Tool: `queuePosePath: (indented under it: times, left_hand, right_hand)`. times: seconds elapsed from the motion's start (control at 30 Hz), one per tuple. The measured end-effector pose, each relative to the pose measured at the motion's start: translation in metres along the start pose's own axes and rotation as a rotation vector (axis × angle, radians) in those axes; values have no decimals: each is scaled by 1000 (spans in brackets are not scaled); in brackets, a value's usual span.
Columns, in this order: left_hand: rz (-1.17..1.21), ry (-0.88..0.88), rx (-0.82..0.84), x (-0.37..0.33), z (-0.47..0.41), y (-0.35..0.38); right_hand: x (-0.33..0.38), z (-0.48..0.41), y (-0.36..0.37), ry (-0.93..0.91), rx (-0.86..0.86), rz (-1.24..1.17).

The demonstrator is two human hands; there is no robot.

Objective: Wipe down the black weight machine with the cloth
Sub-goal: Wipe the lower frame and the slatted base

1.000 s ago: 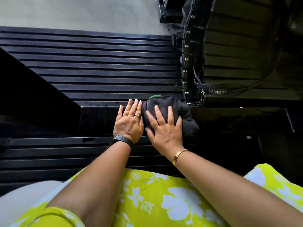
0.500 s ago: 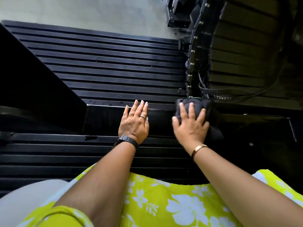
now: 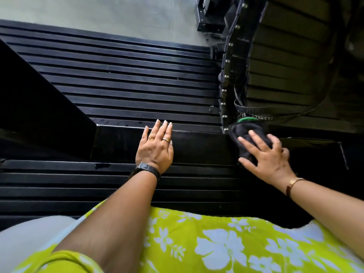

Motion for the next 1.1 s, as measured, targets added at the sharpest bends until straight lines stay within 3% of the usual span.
queuePosePath:
  times: [0.1,0.17,0.23,0.37,0.5,0.6,0.77,0.83,0.97,1.1]
  left_hand:
    - [-12,6,-6,0,0,0]
    - [-15,10,0,-1,0,1]
    - [-7,9,4,-2,0,0]
    - [24,-3,-11,-2,-1,-4]
    - [25,1,-25,-5,-1,-5]
    - [5,-17,-14,-6,0,-4]
    - [7,128,-41,-27,-4,-9]
    - [28,238,-10,-59,-8,-10]
    - [93,391,-31,-131,-18,-11]
    - [61,554,28,-180,-22,10]
  right_hand:
    - [-7,-13,1,343,47,-37]
    - [26,-23,-6,386,20,-35]
    - [70,-29,-9,279,-8,-46]
    - [139,-17,-10,-131,-27,-45]
    - [119,-4,-6,-410,-75,-14]
    - [70,-1,6,-334,-45,-13]
    - [0,-20,8,79,92,-70]
    - [5,-17,6,47,90,-108]
    - [12,9,12,-211,56,-44]
    - [-26,23,22,-76,72,-97]
Point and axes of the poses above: each hand's wrist, its own z-axis away from the middle knuckle, its own y-axis out of the palm, x = y × z, the point moved 9 cm from there along -z, towards the middle knuckle, and after that the axes turned 13 degrees about -x, right-handed, at the moved point
